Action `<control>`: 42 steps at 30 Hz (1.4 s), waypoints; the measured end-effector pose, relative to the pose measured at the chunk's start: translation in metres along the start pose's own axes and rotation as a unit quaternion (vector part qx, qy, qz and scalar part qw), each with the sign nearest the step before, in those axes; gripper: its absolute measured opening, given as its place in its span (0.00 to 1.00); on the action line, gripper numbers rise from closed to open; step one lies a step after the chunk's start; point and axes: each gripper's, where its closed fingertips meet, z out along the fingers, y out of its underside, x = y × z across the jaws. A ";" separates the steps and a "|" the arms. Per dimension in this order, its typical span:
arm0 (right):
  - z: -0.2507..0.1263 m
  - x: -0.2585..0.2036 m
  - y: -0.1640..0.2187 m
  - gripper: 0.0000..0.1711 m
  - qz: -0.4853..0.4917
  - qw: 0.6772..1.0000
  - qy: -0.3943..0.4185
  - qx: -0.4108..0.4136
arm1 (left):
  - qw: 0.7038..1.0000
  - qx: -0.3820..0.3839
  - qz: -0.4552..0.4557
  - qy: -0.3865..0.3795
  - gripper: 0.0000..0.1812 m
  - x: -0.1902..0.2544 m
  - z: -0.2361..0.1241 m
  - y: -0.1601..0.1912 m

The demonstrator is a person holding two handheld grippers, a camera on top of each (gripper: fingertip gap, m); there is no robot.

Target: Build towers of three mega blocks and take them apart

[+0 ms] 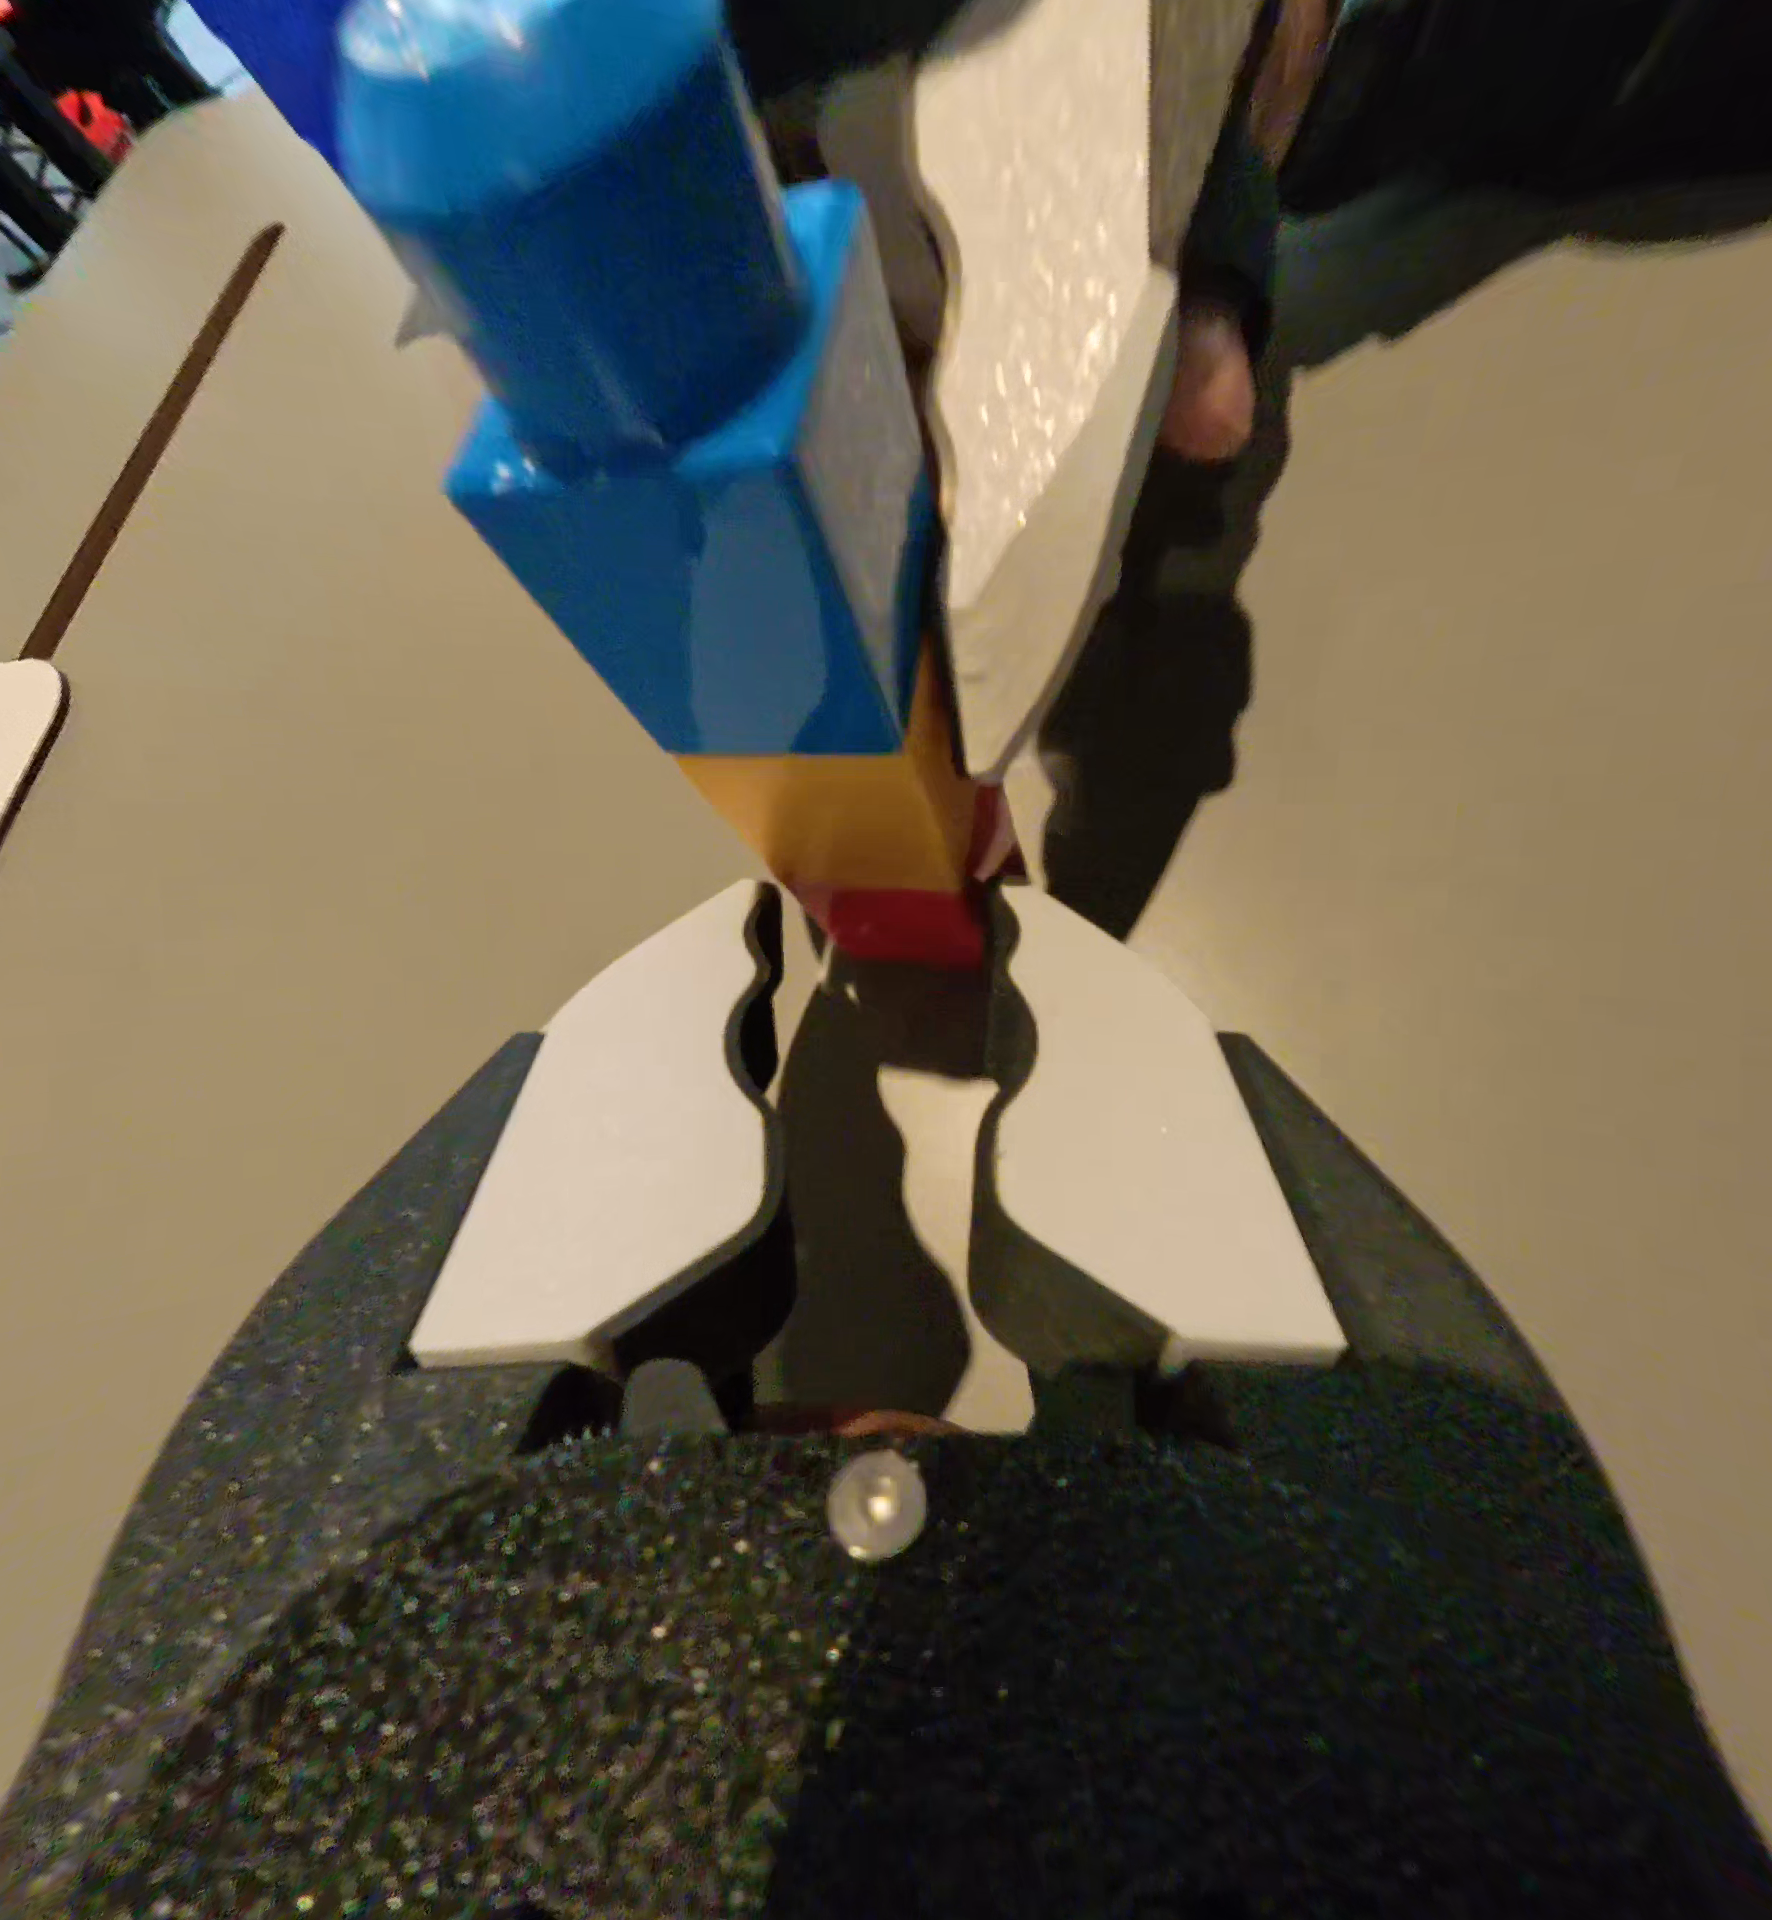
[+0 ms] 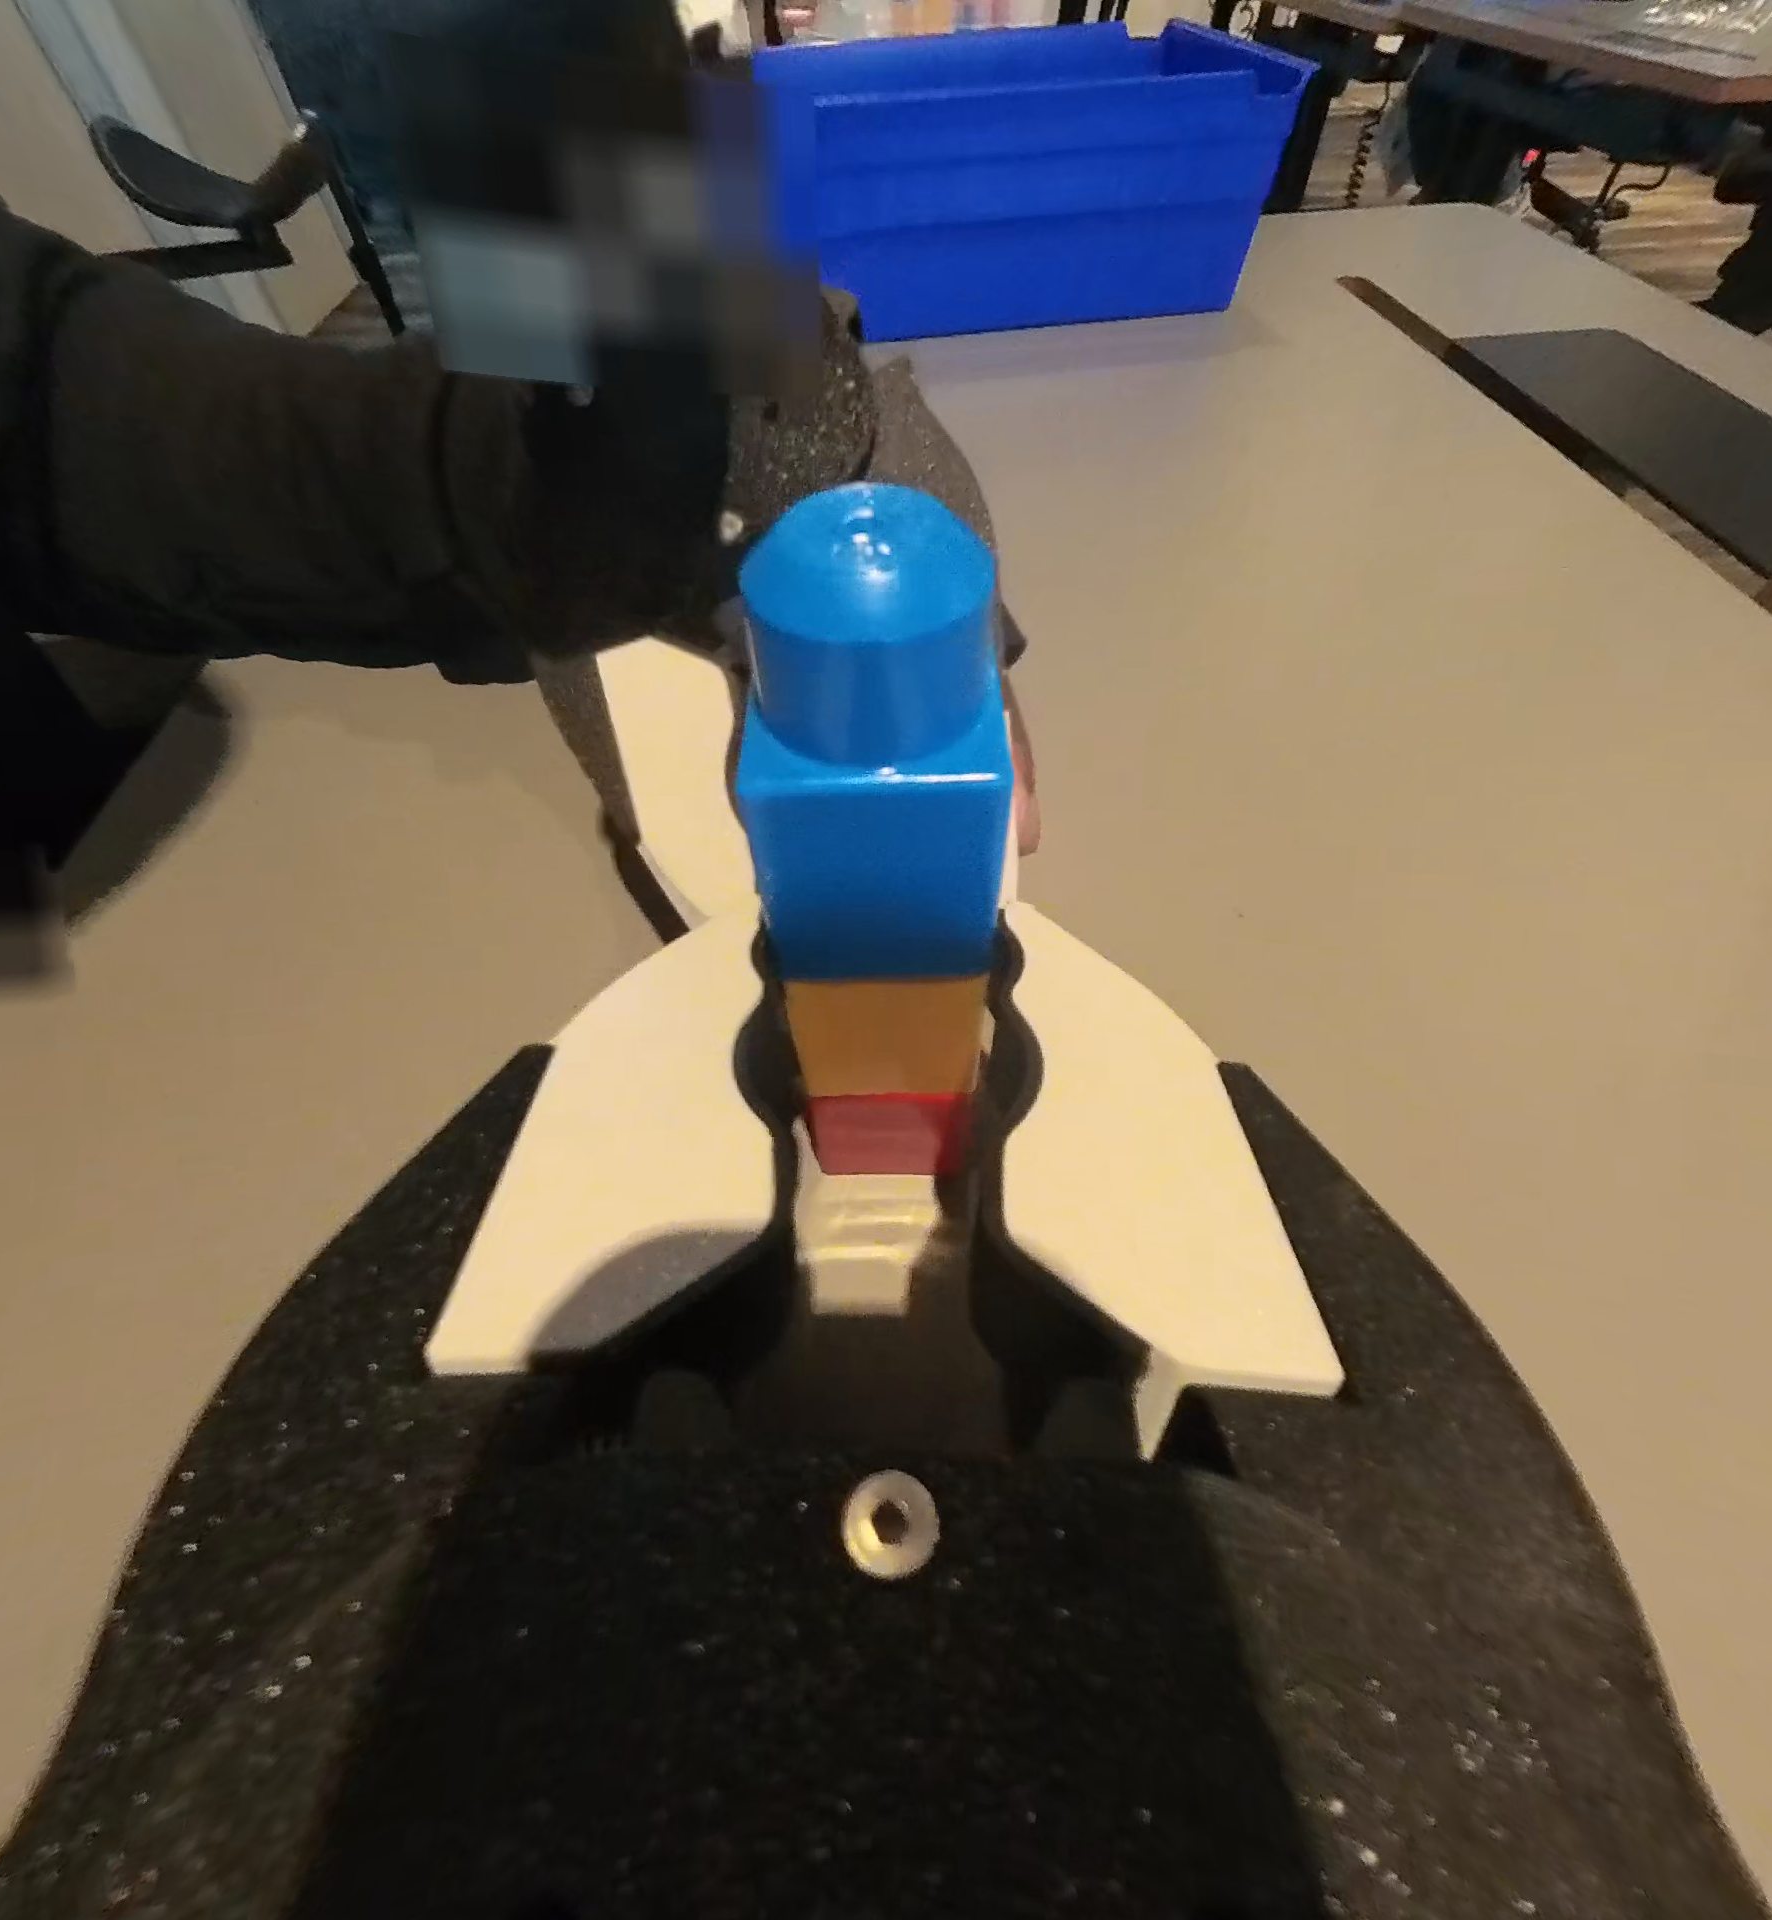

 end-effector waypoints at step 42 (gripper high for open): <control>-0.348 0.068 0.118 0.22 0.251 0.766 0.592 -0.019 | 0.997 -0.047 -0.013 -0.058 0.12 -0.031 -0.012 0.031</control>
